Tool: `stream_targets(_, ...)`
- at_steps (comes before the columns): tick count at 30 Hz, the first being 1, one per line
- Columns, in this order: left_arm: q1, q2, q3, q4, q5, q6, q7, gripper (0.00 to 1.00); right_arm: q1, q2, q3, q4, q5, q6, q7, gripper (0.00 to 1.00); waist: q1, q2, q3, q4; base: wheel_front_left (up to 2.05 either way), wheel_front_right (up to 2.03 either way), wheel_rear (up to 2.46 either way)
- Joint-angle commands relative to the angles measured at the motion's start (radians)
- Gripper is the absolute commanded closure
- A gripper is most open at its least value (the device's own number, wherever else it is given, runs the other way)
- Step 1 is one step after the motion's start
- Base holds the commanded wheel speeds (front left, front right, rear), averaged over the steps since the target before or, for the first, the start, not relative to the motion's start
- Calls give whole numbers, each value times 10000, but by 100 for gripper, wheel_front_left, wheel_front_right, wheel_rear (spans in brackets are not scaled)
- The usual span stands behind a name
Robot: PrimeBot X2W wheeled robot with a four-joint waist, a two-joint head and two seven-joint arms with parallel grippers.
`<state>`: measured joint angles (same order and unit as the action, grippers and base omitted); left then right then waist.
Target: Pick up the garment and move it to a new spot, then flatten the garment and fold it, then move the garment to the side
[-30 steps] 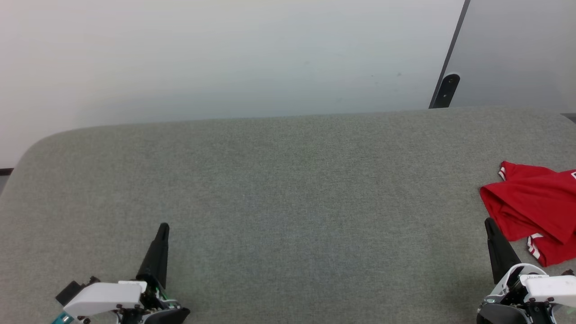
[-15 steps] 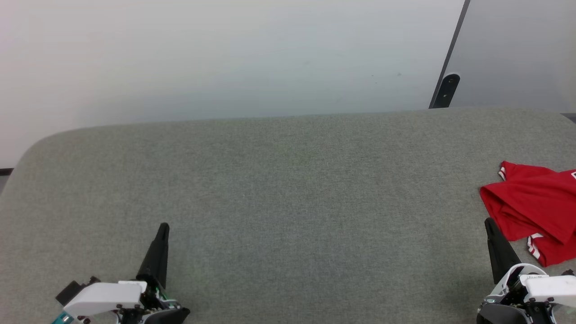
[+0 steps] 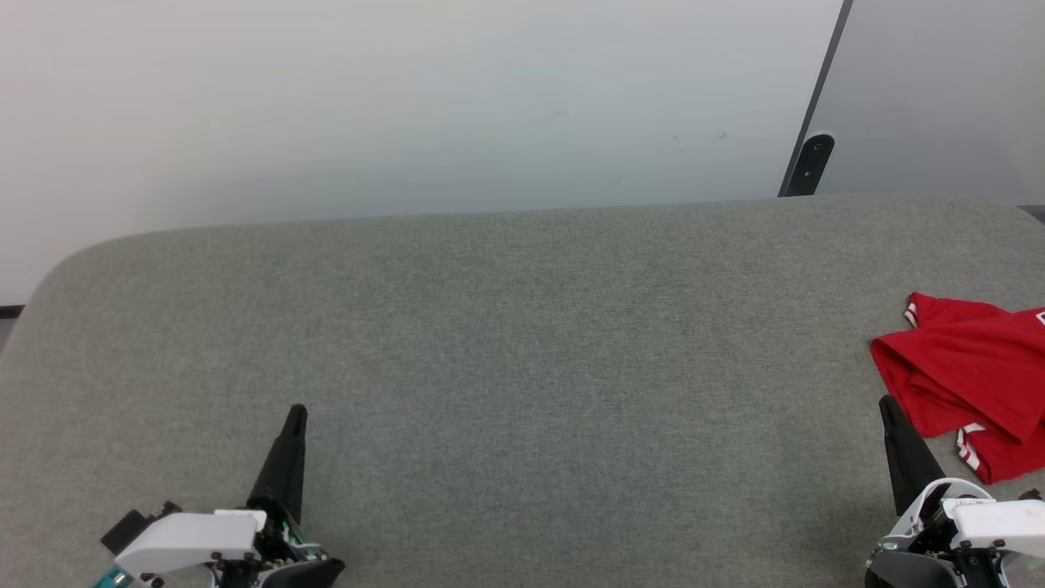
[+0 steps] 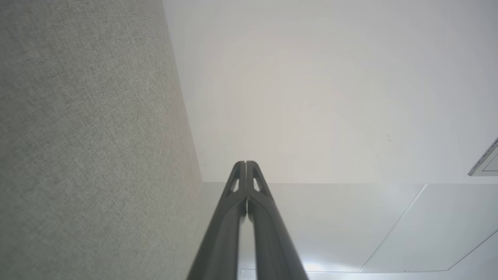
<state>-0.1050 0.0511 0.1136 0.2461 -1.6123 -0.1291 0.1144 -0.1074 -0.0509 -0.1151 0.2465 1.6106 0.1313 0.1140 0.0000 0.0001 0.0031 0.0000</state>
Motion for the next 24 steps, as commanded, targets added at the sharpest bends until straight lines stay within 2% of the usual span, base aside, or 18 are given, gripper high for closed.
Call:
stream_targets(1,-105,-10,21,9,-6,-44,28,100,-39,29,3,3,40,-10,-20,100,0,-1,0,0,0,0,0)
stream_targets(24,-105,-12,26,8,-2,-44,32,100,-39,30,4,3,43,-10,-21,100,0,-1,0,0,0,0,0)
